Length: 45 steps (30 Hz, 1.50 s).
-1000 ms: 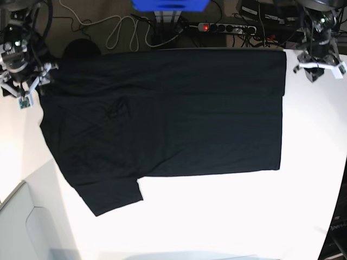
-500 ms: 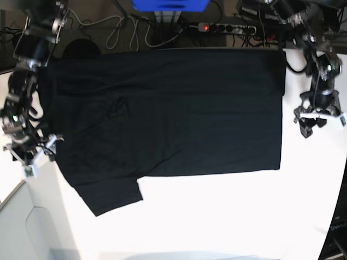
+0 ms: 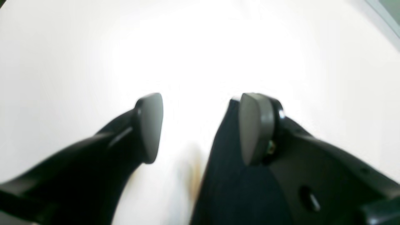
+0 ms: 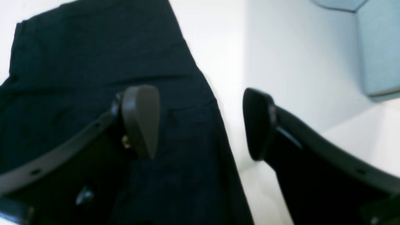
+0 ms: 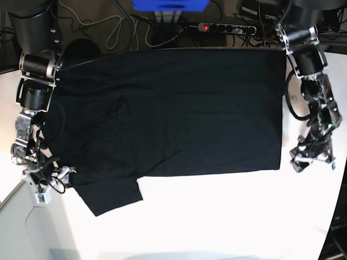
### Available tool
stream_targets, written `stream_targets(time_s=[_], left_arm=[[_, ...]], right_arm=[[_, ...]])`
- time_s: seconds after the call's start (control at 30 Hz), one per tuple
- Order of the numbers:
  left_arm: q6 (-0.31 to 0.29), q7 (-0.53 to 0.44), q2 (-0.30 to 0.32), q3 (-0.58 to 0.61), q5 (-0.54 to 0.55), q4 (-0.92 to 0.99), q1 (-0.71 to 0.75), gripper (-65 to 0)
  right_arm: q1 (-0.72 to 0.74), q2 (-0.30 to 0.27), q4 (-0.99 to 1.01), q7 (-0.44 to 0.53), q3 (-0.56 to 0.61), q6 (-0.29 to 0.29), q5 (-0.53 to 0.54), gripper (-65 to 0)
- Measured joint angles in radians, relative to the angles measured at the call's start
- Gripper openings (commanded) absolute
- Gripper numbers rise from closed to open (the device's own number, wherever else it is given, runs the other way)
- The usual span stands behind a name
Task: Fold the T-shirt properly
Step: 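Release the shoulder edges and move both grippers along the shirt sides, then grasp the shirt's side edges midway with both grippers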
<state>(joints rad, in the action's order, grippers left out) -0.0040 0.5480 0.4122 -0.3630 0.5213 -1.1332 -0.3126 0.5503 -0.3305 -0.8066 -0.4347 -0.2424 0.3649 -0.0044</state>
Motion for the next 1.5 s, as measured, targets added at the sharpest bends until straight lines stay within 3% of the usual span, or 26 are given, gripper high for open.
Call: stream_targets(time_s=[0.23,0.5,0.8,0.9,1.03,1.23,1.3,1.5], left_arm=[[0.003,-0.142,0.037,0.215,-0.002,0.189,-0.077,-27.7],[0.0,-0.247,0.034,0.318,0.002,0.328,-0.118,-27.7],[0.0,-0.327,0.031,0.426,0.002,0.416,-0.151,-27.7],[-0.001,-0.351,0.026,0.462,0.003,0.416,-0.151,-27.7],[0.001,-0.364,0.014,0.462,0.002,0.42,-0.153,-27.7],[-0.008,-0.394,-0.002,0.464,0.005,0.465,-0.17,-28.0],[-0.004,-0.412,-0.007,0.464,0.002,0.475,-0.17,-32.7],[0.0,-0.413,-0.008,0.463,0.006,0.479,-0.169,-58.1]], right_arm=[[-0.006,-0.002,0.176,0.166,0.03,0.0,-0.007,-24.4],[-0.002,-0.003,0.275,0.286,0.03,-0.003,0.0,-24.4],[-0.003,-0.002,0.281,0.324,0.075,-0.008,0.001,-24.4],[-0.003,-0.006,0.28,0.323,0.074,-0.064,0.001,-24.4],[-0.003,-0.035,0.281,0.322,0.075,-0.083,0.001,-24.4],[-0.003,-0.016,0.281,0.322,0.076,-0.082,0.001,-24.4],[-0.003,-0.019,0.281,0.322,0.076,-0.082,0.001,-24.4],[-0.003,-0.02,0.28,0.322,0.076,-0.083,0.001,-24.4]])
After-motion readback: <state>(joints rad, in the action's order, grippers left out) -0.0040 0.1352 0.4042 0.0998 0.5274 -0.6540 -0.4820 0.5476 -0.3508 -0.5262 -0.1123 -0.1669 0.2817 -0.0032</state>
